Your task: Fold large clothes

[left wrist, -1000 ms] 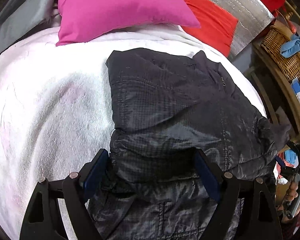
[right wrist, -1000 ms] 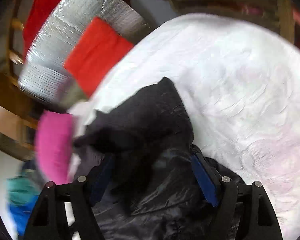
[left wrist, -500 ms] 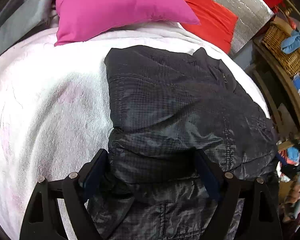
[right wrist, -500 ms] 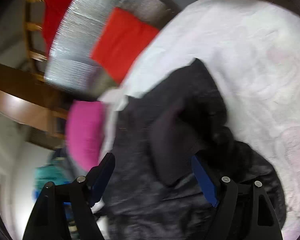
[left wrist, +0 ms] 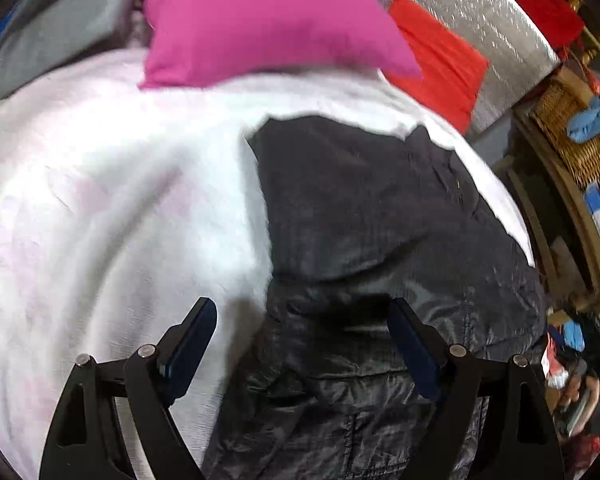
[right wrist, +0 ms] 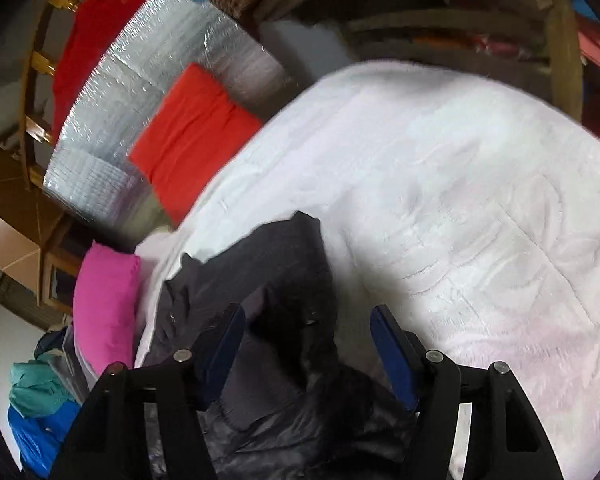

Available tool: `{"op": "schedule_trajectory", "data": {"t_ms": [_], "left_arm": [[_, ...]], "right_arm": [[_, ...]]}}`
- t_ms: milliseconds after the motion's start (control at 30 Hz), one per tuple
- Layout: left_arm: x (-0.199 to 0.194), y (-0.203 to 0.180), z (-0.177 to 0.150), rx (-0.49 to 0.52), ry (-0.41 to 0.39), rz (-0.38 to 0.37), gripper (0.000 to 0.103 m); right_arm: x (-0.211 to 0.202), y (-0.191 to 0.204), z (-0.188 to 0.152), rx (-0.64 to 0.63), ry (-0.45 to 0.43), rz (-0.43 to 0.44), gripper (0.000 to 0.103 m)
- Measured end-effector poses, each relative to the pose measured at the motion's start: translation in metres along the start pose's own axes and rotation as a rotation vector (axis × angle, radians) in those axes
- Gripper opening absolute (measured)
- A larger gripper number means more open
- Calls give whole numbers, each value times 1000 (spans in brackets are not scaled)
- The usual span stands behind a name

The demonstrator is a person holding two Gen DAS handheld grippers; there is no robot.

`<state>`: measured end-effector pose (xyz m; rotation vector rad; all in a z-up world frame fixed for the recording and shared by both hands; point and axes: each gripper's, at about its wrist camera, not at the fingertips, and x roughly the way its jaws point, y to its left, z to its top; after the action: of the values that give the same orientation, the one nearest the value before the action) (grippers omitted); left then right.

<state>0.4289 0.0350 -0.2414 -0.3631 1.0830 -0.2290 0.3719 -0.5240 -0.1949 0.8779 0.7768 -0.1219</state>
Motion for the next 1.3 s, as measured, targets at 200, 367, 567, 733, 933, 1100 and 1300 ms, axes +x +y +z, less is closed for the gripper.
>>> {"op": "schedule_trajectory", "data": {"t_ms": [200, 367, 567, 733, 933, 1100, 1300], "left_arm": [[16, -25, -8, 71, 27, 12, 87], [22, -34, -6, 95, 1, 26, 88], [22, -43, 0, 108, -27, 42, 88], [35, -37, 1, 84, 19, 32, 91], [32, -24, 6, 7, 29, -44, 91], [29, -17, 8, -53, 5, -137, 90], [37, -25, 17, -57, -39, -107, 63]], "right_arm": [[48, 17, -14, -119, 147, -79, 81], [48, 43, -36, -327, 88, -229, 45], [15, 57, -37, -390, -35, -200, 31], [40, 26, -29, -238, 91, -175, 38], [20, 9, -24, -162, 105, -124, 67], [54, 7, -30, -123, 196, -79, 69], [57, 33, -39, -221, 140, -99, 41]]}}
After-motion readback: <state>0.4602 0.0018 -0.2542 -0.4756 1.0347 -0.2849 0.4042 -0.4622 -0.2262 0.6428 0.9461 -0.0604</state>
